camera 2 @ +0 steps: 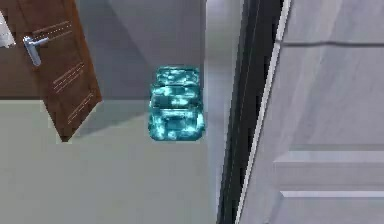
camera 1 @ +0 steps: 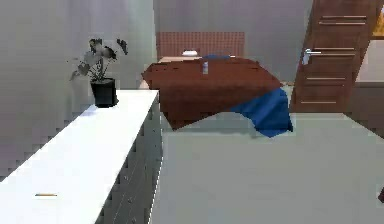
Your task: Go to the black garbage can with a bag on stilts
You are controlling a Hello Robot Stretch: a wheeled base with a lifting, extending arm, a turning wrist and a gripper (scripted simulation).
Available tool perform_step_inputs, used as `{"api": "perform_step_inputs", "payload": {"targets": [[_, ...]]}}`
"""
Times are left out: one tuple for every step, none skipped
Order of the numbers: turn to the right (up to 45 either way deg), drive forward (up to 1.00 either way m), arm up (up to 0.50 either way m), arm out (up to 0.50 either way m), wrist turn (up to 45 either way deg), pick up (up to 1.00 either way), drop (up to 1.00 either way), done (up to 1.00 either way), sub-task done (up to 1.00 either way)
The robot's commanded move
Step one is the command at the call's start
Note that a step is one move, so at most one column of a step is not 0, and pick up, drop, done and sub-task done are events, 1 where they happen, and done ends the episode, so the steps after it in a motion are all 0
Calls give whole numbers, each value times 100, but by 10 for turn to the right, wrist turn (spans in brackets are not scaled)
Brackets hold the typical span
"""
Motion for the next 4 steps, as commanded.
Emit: {"api": "perform_step_inputs", "payload": {"targets": [[-450, 0, 0, 0, 0, 0, 0, 0, 0], [-450, 0, 0, 0, 0, 0, 0, 0, 0], [-450, 0, 0, 0, 0, 0, 0, 0, 0], [-450, 0, 0, 0, 0, 0, 0, 0, 0]]}}
